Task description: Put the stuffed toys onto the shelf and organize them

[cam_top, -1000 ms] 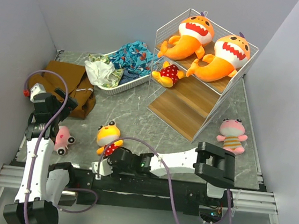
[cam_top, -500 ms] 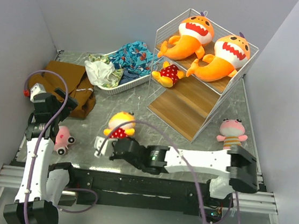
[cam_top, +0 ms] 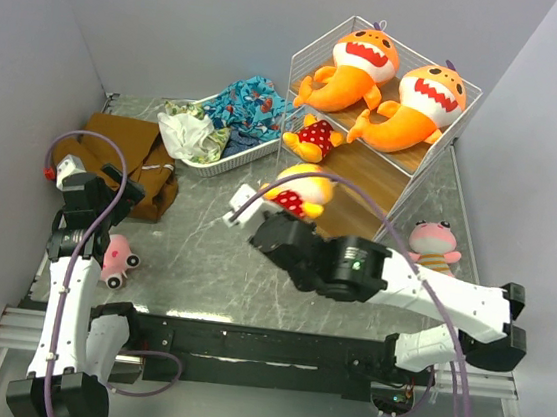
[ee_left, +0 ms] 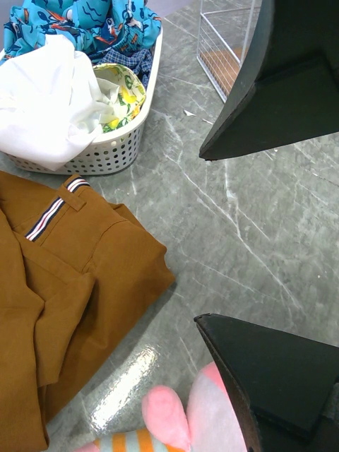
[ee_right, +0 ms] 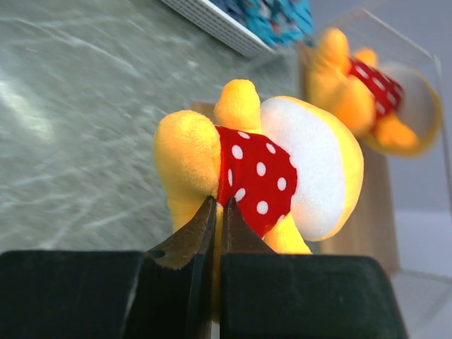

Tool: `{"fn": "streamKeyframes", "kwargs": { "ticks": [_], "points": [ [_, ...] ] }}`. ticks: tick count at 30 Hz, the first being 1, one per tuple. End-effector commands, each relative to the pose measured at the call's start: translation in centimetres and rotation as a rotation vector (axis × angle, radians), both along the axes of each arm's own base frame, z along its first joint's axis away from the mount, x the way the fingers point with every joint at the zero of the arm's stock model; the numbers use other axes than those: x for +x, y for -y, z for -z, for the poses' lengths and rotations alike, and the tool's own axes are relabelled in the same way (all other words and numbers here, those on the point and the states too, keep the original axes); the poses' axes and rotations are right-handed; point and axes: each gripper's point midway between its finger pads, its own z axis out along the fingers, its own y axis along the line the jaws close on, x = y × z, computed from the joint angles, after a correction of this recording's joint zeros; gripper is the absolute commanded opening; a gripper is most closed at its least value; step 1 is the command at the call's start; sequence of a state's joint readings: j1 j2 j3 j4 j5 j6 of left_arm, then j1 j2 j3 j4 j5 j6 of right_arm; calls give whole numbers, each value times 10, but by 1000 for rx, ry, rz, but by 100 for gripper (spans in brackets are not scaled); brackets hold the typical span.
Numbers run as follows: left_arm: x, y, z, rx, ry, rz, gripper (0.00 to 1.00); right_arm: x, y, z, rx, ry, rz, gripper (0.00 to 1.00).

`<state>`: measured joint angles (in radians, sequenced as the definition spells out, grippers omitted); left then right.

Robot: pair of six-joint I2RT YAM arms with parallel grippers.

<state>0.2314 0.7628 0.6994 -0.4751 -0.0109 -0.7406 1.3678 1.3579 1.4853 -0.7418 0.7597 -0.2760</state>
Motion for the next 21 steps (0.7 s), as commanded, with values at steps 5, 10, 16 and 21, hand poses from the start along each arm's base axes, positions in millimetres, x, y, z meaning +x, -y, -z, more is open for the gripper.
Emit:
{"fn": "streamKeyframes", "kwargs": {
  "ticks": [5,10,16,21],
  "points": [
    [4,1,-8,17,39,22,96,39,88,-35,-29,87,252,0],
    [5,2,-7,17,35,24,96,48,105,-43,-63,134,262,0],
    [4,1,-7,18,38,22,96,66,130,-38,-100,146,297,0],
    [4,1,-7,17,34,22,97,80,141,-36,-148,193,275,1]
  ]
}}
